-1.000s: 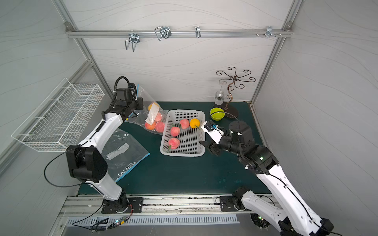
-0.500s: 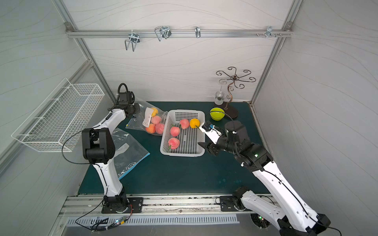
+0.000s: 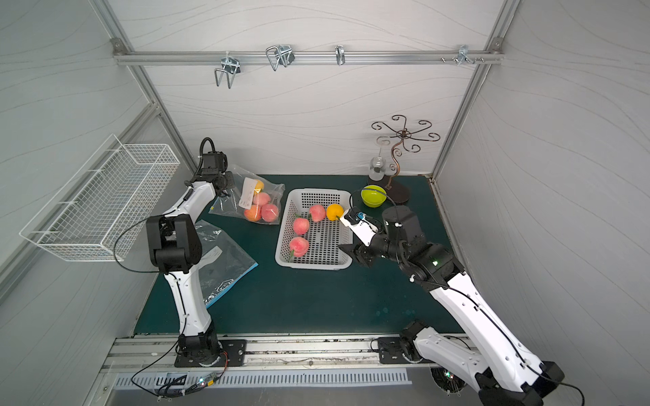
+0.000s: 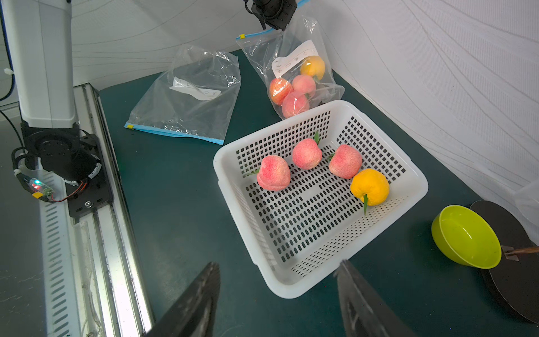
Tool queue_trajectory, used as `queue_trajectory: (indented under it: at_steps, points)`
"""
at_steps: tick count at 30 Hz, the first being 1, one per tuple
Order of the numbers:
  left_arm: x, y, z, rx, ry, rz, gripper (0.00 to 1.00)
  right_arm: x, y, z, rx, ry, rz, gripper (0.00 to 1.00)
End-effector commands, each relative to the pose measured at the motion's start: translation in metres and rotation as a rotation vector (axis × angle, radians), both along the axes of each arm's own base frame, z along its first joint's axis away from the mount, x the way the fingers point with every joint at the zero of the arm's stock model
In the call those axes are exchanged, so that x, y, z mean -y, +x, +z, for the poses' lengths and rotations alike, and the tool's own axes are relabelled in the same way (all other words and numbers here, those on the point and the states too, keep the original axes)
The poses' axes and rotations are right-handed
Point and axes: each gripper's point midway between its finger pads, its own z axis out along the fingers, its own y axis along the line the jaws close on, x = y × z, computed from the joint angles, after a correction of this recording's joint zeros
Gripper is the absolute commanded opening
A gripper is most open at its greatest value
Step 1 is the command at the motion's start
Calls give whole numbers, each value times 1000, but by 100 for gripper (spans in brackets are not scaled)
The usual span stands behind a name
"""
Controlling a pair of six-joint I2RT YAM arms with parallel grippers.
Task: Place the peach in a zip-top bag and seal the zipper
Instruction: Place the zipper food storage bag at the corner of the board, then open the zipper of the food storage bag at the center of the board.
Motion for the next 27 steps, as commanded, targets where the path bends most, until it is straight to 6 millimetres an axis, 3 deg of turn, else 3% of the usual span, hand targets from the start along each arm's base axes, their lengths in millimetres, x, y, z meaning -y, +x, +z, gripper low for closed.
queue_trajectory:
  at_steps: [1,3,5,7,9,13,18,21,23,27]
  points:
    - [-19,12,24,51,46,44,1,-1,0,4,-4,16,4,65]
    - [-23,13,27,49,58,47,15,-1,0,4,-3,17,-1,65]
    - [-25,12,30,52,64,47,39,-1,0,3,-8,18,-1,65]
    - [-24,12,42,67,70,39,62,-1,0,2,-13,17,-1,65]
    - [-21,10,60,102,62,27,76,-1,-1,1,-15,17,-1,65]
    - [3,0,98,151,26,-58,79,-1,1,0,-16,21,-11,65]
    - [65,-41,134,136,49,-224,80,-1,6,-4,-30,38,-44,65]
    - [100,-87,126,55,44,-312,80,1,12,-6,-44,49,-88,65]
    - [115,-128,125,1,33,-337,79,2,14,-7,-46,56,-102,65]
    - [131,-207,120,-113,19,-382,79,5,17,-6,-73,89,-140,65]
